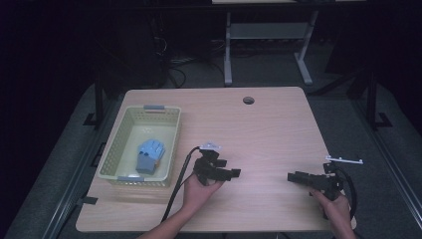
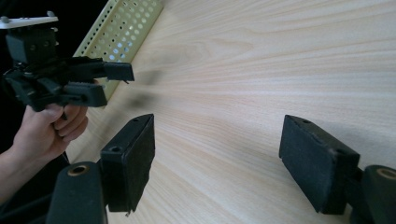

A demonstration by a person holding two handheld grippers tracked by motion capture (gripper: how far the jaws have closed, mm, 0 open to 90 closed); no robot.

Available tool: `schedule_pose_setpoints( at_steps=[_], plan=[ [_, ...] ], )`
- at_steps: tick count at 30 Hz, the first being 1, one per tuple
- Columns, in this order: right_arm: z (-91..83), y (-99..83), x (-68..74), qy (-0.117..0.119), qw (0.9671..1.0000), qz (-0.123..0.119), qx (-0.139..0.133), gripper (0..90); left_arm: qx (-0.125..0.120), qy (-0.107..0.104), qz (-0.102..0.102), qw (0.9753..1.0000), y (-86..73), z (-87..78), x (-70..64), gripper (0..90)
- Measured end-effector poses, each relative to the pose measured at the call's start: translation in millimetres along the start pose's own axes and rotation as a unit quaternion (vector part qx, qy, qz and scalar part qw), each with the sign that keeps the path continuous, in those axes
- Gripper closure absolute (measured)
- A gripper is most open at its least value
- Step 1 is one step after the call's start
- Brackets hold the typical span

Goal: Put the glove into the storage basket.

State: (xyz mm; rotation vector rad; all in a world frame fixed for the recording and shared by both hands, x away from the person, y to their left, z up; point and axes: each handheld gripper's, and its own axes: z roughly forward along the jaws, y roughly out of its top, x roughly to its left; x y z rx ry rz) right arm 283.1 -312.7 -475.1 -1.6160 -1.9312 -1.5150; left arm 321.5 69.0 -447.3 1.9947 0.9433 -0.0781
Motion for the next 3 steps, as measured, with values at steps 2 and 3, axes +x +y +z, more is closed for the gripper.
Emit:
schedule_pose_setpoints(
  at_steps=[2, 3],
  plan=[
    [0.2, 1.5, -0.1, -0.006, 0.9999, -0.01, 0.001, 26.5, -0.004, -0.005, 0.006, 1.0, -5.6, -0.6, -2.5, 27.4],
    [0.2, 1.5, -0.1, -0.006, 0.9999, -0.01, 0.001, 26.5, -0.004, -0.005, 0.006, 1.0, -5.6, -0.6, -2.5, 27.4]
  ],
)
